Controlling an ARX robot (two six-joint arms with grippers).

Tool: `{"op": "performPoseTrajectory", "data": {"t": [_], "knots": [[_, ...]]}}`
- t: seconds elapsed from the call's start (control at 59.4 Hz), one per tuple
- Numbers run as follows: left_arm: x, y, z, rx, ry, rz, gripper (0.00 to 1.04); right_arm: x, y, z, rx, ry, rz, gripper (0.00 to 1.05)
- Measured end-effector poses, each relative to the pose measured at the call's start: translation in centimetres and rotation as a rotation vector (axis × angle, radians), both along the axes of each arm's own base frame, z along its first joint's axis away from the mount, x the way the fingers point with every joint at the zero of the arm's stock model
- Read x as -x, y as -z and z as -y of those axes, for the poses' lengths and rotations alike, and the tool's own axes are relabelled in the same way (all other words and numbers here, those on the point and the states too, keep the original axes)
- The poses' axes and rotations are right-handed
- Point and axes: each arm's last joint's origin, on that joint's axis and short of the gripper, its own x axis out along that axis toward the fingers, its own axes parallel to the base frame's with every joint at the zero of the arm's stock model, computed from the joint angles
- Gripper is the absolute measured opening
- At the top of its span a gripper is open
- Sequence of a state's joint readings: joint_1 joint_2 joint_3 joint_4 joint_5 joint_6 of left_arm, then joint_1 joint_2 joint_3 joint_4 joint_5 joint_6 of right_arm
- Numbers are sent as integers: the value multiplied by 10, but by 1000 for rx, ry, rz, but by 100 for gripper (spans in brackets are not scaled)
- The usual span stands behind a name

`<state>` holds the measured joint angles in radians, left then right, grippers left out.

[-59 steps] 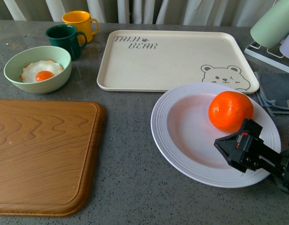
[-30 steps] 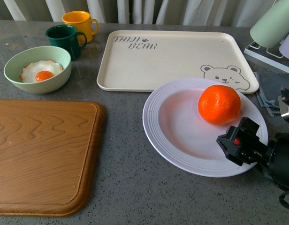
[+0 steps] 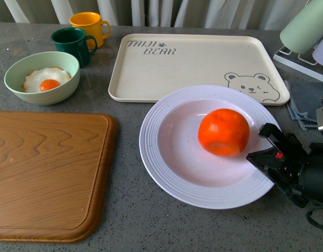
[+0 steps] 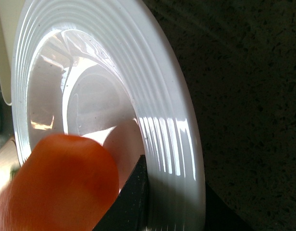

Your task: Place orange and plate with both arms

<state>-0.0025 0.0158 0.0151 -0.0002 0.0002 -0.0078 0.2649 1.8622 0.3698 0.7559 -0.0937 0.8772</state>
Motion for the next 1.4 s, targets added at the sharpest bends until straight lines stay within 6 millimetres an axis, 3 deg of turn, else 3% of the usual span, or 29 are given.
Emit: {"op": "performPoseTrajectory", "data": {"t": [0.286, 0.674, 0.977, 1.129, 1.398], "knots": [[0, 0, 0, 0, 0, 0, 96, 3, -14, 10, -92, -14, 15, 4], [0, 0, 0, 0, 0, 0, 96, -1, -24, 18, -138, -14, 8, 4], [0, 0, 0, 0, 0, 0, 96, -10, -52, 17, -203, -41, 55, 4], [0, 0, 0, 0, 0, 0, 96, -36, -72, 13, -234, -62, 130, 4], [0, 0, 0, 0, 0, 0, 96, -96, -71, -3, -284, -73, 156, 4]]}}
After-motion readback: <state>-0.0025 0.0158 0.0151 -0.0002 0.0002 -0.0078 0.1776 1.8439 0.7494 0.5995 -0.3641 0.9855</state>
